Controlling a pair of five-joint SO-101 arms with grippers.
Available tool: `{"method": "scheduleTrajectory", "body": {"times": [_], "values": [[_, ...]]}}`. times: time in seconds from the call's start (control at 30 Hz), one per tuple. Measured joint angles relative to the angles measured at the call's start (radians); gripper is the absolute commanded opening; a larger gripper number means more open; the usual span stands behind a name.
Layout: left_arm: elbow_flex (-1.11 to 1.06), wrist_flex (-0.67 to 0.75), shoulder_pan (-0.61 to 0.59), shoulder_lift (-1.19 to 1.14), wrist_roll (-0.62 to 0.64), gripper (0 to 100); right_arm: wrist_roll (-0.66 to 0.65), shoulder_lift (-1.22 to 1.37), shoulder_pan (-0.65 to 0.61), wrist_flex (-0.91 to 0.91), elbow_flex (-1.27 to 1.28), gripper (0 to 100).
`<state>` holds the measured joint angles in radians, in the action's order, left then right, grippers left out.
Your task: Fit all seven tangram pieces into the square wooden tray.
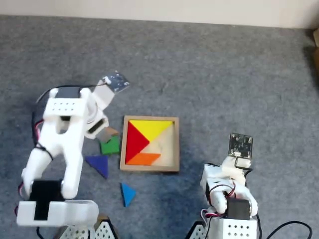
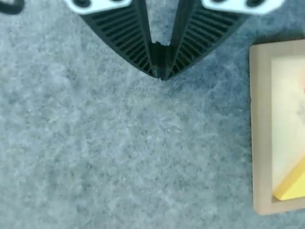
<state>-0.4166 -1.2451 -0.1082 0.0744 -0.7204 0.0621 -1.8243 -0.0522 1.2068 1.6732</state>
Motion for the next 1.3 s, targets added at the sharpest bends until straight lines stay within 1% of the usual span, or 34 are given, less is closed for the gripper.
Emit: {"method": "scheduleTrajectory", "body": {"times": [0.13,0.27,0.57,0.7,0.8,1.0,1.13,1.2,1.3], "values": [[0.023,0.041,0.023,-0.072,0.000,25,0.000,0.000,0.000,0.000,0.000,0.9],[0.031,0.104,0.020,-0.144,0.006,25,0.000,0.000,0.000,0.000,0.000,0.9],[0.041,0.201,0.021,-0.256,0.118,25,0.000,0.000,0.000,0.000,0.000,0.9],[0.055,0.269,0.021,-0.305,0.175,25,0.000,0.000,0.000,0.000,0.000,0.9],[0.057,0.290,0.011,-0.313,0.210,25,0.000,0.000,0.000,0.000,0.000,0.9],[0.087,0.281,-0.032,-0.325,0.315,25,0.000,0.000,0.000,0.000,0.000,0.9],[0.150,0.207,-0.055,-0.328,0.394,25,0.000,0.000,0.000,0.000,0.000,0.9],[0.189,0.135,-0.054,-0.328,0.390,25,0.000,0.000,0.000,0.000,0.000,0.9],[0.219,0.052,-0.052,-0.328,0.336,25,0.000,0.000,0.000,0.000,0.000,0.9]]}}
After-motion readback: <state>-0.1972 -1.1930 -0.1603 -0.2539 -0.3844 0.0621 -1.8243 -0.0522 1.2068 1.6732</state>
